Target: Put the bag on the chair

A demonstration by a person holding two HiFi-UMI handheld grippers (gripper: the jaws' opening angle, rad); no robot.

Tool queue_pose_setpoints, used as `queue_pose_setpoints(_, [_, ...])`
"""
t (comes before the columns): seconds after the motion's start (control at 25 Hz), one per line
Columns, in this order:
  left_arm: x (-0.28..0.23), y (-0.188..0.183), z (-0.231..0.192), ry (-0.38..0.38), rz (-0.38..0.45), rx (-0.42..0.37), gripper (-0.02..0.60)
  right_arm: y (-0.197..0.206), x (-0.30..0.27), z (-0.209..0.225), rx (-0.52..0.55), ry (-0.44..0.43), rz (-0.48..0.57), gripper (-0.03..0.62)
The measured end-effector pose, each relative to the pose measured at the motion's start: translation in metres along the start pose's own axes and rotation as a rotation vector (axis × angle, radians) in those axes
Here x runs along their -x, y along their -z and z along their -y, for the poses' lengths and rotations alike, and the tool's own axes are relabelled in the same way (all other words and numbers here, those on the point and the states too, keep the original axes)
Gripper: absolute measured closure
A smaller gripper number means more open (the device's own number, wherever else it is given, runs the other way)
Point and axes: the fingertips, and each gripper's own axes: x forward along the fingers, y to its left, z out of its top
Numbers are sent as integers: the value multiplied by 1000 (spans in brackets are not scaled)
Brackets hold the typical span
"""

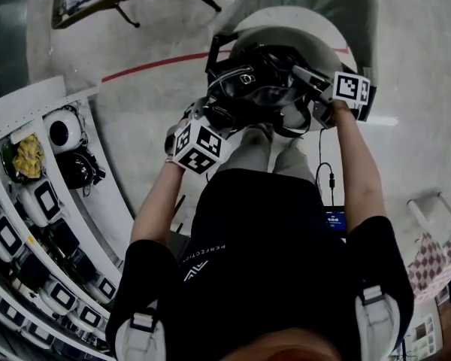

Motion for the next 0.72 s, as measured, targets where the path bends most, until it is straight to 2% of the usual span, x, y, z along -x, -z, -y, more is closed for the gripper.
queue_pose_setpoints(0.4, [-3, 2, -18, -16, -15, 68, 380, -16, -10, -9, 119, 40, 58, 299])
queue_pose_setpoints(0.72, [-8, -5, -40, -72, -25, 121, 348, -35, -13, -6, 229, 165, 116, 309])
